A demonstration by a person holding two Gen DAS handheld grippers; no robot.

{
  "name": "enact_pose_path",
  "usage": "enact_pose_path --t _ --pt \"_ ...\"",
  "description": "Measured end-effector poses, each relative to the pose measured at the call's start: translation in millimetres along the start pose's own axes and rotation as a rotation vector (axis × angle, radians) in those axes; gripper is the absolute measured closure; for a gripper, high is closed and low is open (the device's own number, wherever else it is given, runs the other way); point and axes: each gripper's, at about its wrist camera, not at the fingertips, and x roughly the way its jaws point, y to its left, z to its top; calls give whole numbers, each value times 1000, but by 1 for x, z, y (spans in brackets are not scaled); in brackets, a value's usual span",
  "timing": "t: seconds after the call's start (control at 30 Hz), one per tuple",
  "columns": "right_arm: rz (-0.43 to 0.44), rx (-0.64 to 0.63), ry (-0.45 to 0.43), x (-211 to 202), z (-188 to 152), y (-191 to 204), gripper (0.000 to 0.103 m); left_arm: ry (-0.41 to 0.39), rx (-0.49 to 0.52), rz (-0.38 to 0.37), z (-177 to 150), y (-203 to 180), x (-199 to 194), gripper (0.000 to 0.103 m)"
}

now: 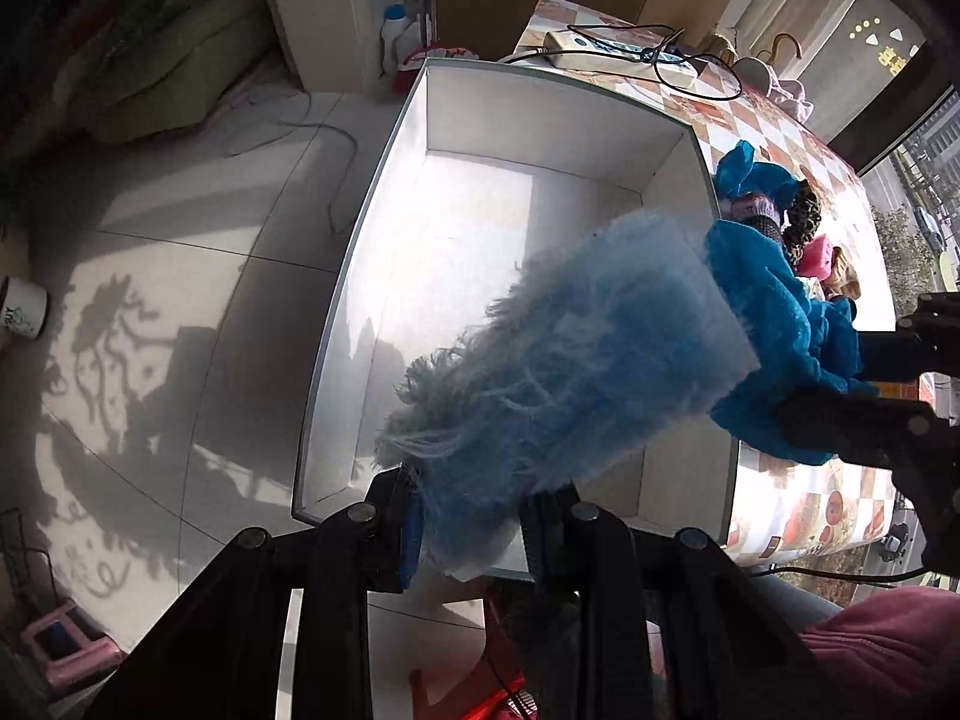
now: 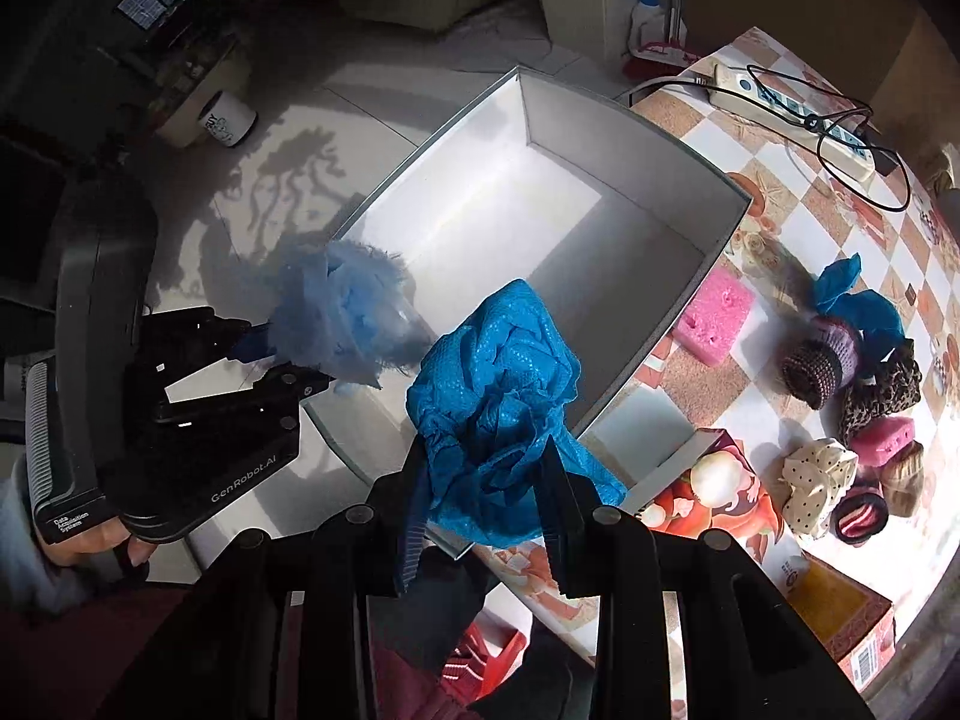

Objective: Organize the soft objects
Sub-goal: 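Lower both items into the white box and open both tools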

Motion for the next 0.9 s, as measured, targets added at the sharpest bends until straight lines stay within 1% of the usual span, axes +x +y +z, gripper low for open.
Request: enact_pose_path --t 0.27,0.57,0.7,0.8,0.9 --pt "-11 -21 39 20 5 8 69 36 -20 10 2 4 17 73" --pt "-13 -4 101 53 11 6 68 80 -8 31 2 0 35 73" --pt "-23 -9 157 75 8 7 69 120 1 32 -1 -1 47 73" --pt "-23 -7 203 87 1 5 69 132 20 30 -7 -5 51 73" --pt "-21 -15 226 91 -5 5 68 143 43 21 -10 -10 53 73"
